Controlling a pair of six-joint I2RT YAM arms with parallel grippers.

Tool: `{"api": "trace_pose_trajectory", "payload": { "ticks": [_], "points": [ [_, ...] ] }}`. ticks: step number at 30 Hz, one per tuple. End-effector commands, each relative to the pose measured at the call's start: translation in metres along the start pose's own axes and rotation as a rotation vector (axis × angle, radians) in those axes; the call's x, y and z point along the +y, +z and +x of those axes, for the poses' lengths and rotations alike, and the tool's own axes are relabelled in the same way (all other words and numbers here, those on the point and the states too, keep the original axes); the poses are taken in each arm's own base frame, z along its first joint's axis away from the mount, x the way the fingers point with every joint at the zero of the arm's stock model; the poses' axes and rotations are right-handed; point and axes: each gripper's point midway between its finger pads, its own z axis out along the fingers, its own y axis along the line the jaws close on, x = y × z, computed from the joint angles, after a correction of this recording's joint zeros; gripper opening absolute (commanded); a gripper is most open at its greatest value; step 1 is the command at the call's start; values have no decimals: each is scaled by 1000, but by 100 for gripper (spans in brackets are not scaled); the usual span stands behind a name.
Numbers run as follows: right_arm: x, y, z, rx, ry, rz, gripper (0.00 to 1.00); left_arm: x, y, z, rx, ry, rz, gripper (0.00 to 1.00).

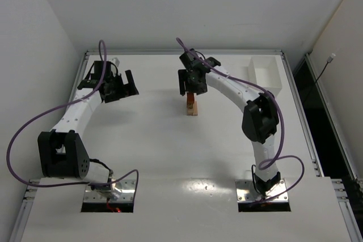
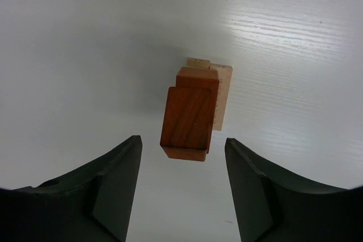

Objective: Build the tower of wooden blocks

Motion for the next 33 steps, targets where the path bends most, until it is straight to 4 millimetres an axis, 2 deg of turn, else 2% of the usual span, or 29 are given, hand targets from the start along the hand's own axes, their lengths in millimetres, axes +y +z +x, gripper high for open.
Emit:
{"api": "trace_pose_trajectory", "payload": {
  "ticks": [1, 3, 5, 7, 8, 9, 10, 11, 12, 13, 14, 15, 16, 17, 18, 19, 20, 22, 23, 24, 26, 31, 33],
  "points": [
    [16, -3, -11, -32, -24, -93, 61, -12, -7, -16, -44, 24, 33, 99],
    [23, -14, -18, -55, -43, -167, 72, -9, -6, -17, -48, 24, 20, 99],
    [27, -36, -35, -145, -89, -211, 82, -10, -8, -17, -58, 26, 23, 99],
    [31, -50, -42, -228, -131, -262, 86, -7, -10, -16, -63, 25, 13, 99],
    [29, -83, -54, -325, -173, -288, 87, -8, -10, -11, -56, 25, 20, 99],
    [24, -96, -59, -381, -188, -294, 87, -7, -10, -11, -56, 34, 20, 99],
    [17, -95, -47, -391, -222, -289, 88, -9, -12, -8, -52, 44, 33, 99],
    [11, -129, -63, -519, -268, -282, 88, -10, -11, -3, -36, 75, 54, 99],
    [-2, -126, -54, -519, -292, -261, 88, -11, -11, -3, -33, 98, 66, 99],
    [-10, -132, -53, -535, -324, -246, 89, -9, -10, 1, -25, 117, 63, 99],
    [-26, -135, -53, -544, -362, -186, 89, -9, -10, 1, -26, 130, 63, 99],
    [-52, -127, -47, -518, -348, -135, 91, -6, -6, 2, -16, 159, 60, 99],
    [-68, -135, -45, -533, -347, -121, 91, -2, -6, 1, -22, 168, 39, 99],
    [-86, -133, -41, -525, -338, -89, 91, 3, 3, 6, 7, 162, 19, 99],
    [-123, -119, -26, -479, -301, -17, 91, 7, 7, 4, 9, 171, 2, 99],
    [-136, -121, -21, -477, -298, -9, 91, 13, 11, 1, 8, 170, -34, 99],
    [-151, -117, -14, -461, -301, 19, 91, 18, 20, 7, 38, 165, -53, 99],
    [-183, -99, 13, -399, -317, 47, 92, 24, 26, 7, 50, 180, -77, 99],
    [-186, -93, 27, -391, -329, 9, 92, 23, 26, 5, 40, 182, -75, 99],
    [-197, -90, 35, -378, -311, -6, 92, 27, 34, 6, 47, 191, -87, 99],
    [-205, -83, 46, -370, -284, -29, 92, 33, 36, 3, 43, 192, -118, 99],
    [-221, -94, 45, -417, -220, -13, 92, 35, 38, 1, 29, 215, -125, 99],
    [-222, -97, 44, -427, -216, -17, 92, 30, 39, 0, 23, 216, -94, 99]
  ]
}}
